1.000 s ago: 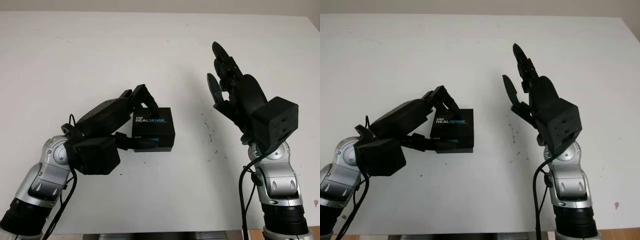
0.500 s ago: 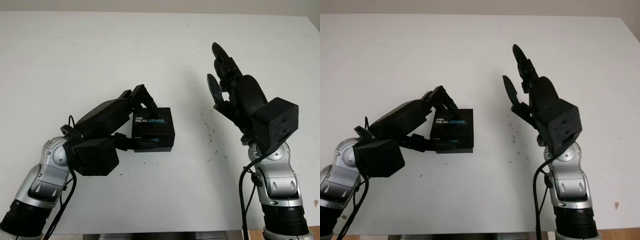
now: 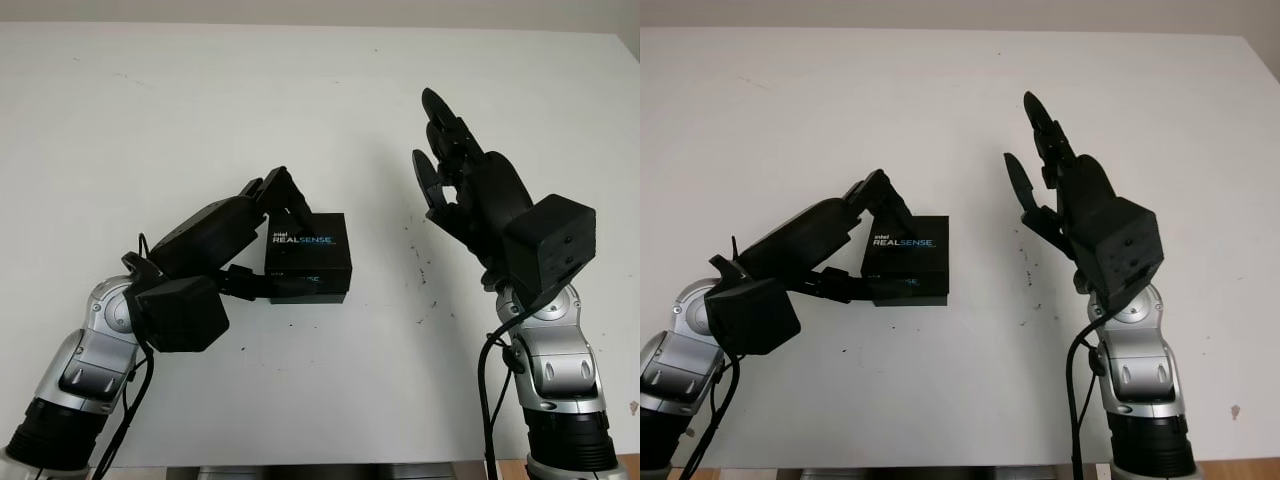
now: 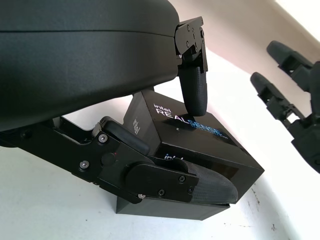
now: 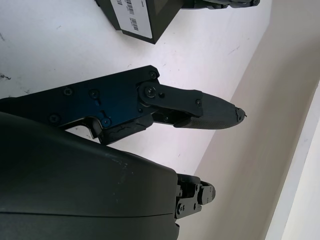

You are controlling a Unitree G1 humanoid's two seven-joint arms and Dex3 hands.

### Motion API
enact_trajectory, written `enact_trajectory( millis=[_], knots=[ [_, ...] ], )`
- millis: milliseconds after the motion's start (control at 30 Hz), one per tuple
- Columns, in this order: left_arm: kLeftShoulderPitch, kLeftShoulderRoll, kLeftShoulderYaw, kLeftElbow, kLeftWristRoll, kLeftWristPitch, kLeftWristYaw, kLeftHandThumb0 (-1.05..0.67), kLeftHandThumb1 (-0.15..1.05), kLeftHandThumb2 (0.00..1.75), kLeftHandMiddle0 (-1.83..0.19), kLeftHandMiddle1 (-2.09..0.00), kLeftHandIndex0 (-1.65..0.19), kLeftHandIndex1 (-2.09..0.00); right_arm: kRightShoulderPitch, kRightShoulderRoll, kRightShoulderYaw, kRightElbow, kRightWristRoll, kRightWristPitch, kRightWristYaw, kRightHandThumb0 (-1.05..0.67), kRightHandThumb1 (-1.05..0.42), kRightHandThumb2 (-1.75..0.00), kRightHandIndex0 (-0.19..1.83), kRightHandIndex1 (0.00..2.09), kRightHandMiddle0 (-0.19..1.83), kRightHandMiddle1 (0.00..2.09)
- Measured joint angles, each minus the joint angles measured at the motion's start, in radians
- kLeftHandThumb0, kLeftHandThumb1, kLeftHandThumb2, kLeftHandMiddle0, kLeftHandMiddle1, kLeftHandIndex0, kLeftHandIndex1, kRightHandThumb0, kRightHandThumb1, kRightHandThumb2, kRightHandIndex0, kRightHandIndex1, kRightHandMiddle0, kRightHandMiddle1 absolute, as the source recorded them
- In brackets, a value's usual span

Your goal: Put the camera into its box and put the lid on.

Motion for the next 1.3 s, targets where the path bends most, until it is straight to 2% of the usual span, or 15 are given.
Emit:
enact_trajectory(
  millis=[267,467,667,867,1100,1300],
  knots=[
    [0.004,-0.003,-0.003,0.025,0.04,-0.058,0.033,-0.3,1.05,0.38,-0.14,-2.09,0.08,-1.98,0.0,-0.007,0.0,0.0,0.002,-0.008,0.004,-0.67,-1.05,-0.55,-0.03,0.05,0.03,0.08],
    [0.018,-0.007,-0.005,0.06,0.075,-0.138,0.089,-0.3,1.05,0.4,-0.12,-2.09,0.11,-1.91,0.0,-0.009,-0.005,0.0,0.013,-0.001,0.008,-0.67,-1.05,-0.54,-0.03,0.05,0.03,0.08],
    [0.029,-0.008,-0.007,0.082,0.143,-0.201,0.158,-0.31,1.05,0.41,-0.14,-2.09,0.14,-2.0,0.005,-0.009,-0.005,0.0,0.013,-0.002,0.007,-0.66,-1.05,-0.56,-0.03,0.05,0.02,0.07],
    [0.042,-0.018,-0.013,0.102,0.184,-0.235,0.209,-0.31,1.05,0.43,-0.2,-2.09,0.16,-2.09,0.007,-0.01,-0.006,-0.002,0.017,-0.001,0.009,-0.67,-1.05,-0.56,-0.03,0.05,0.02,0.07],
    [0.054,-0.03,-0.02,0.118,0.207,-0.253,0.247,-0.31,1.05,0.44,-0.14,-2.09,0.16,-1.88,0.009,-0.01,-0.009,-0.011,0.023,0.022,0.01,-0.66,-1.05,-0.56,-0.04,0.05,0.03,0.07],
    [0.059,-0.04,-0.025,0.141,0.211,-0.271,0.272,-0.3,1.05,0.45,-0.08,-2.09,0.19,-1.91,0.014,-0.01,-0.009,-0.014,0.023,0.022,0.007,-0.66,-1.05,-0.56,-0.04,0.05,0.03,0.06]
  ],
)
